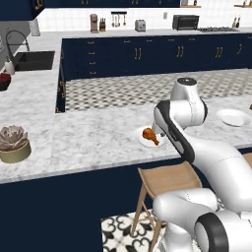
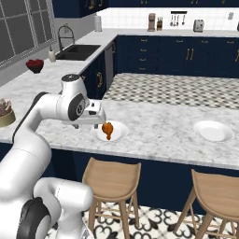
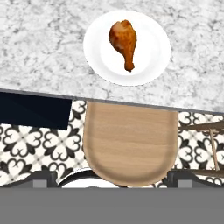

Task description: Pick the chicken drumstick and onion from their plates and place them in the bowl. Then put the bowl in the fridge.

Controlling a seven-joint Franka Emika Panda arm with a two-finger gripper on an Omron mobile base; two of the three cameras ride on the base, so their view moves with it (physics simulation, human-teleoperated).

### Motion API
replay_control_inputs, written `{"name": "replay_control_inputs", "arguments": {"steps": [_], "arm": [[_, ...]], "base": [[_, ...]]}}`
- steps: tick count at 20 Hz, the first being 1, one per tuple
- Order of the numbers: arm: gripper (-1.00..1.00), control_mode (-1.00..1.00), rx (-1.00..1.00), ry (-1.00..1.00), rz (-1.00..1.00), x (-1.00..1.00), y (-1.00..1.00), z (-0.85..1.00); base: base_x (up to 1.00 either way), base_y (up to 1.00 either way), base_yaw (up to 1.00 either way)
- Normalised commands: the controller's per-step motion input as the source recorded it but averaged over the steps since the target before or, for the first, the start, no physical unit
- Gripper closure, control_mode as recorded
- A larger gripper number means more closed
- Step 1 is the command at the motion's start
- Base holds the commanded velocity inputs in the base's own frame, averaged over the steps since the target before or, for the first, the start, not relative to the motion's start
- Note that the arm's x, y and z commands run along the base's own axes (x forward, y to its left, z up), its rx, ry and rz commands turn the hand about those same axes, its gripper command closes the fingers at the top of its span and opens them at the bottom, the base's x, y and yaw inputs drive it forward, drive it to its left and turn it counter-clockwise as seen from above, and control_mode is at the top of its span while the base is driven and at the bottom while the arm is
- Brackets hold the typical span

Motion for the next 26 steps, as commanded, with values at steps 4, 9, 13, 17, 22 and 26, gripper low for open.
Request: {"name": "replay_control_inputs", "arguments": {"steps": [4, 9, 13, 17, 22, 26], "arm": [[-1.00, -1.00, 0.00, 0.00, 0.00, 0.01, 0.00, 0.00], [-1.00, -1.00, 0.02, 0.03, 0.07, 0.74, -0.14, -0.10], [-1.00, -1.00, 0.01, 0.25, 0.00, 1.00, -0.11, -0.24], [-1.00, -1.00, 0.00, 0.31, 0.00, 1.00, -0.09, -0.20], [-1.00, -1.00, 0.00, 0.13, -0.03, 0.94, -0.07, -0.25], [-1.00, -1.00, 0.00, 0.00, 0.00, 0.49, 0.00, -0.71]], "base": [[0.08, 0.00, 0.00], [0.00, 0.00, 0.00], [0.00, 0.00, 0.00], [0.00, 0.00, 0.00], [0.00, 0.00, 0.00], [0.00, 0.00, 0.00]]}}
